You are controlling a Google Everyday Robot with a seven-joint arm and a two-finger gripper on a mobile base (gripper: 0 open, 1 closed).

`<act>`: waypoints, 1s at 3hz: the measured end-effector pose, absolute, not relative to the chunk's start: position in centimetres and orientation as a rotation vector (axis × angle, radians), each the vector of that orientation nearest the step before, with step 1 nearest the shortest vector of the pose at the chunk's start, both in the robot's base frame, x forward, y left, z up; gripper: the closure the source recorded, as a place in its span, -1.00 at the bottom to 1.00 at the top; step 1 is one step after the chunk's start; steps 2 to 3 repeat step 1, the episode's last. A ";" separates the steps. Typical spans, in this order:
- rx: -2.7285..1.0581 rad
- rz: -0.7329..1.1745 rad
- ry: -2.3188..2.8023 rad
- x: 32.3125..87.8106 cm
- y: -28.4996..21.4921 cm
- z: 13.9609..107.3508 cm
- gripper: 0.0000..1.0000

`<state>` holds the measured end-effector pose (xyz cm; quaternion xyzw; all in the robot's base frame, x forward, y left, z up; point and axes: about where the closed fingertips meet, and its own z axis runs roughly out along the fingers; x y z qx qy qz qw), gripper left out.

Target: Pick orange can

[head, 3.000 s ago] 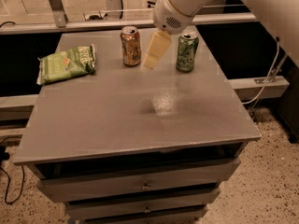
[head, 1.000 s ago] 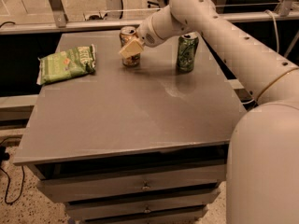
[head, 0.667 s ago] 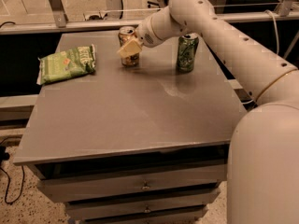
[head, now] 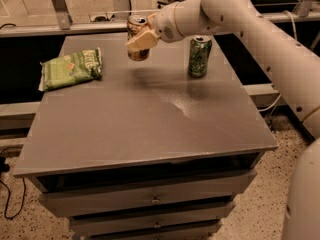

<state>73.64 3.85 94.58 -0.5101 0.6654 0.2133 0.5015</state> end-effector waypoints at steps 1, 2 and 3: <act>-1.147 0.608 1.505 70.9 2.0 96.9 1.00; -1.147 0.608 1.505 70.9 2.0 96.9 1.00; -1.147 0.608 1.505 70.9 2.0 96.9 1.00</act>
Offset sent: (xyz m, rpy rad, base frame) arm 0.0000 0.0000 0.0000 0.0000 0.0000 0.0000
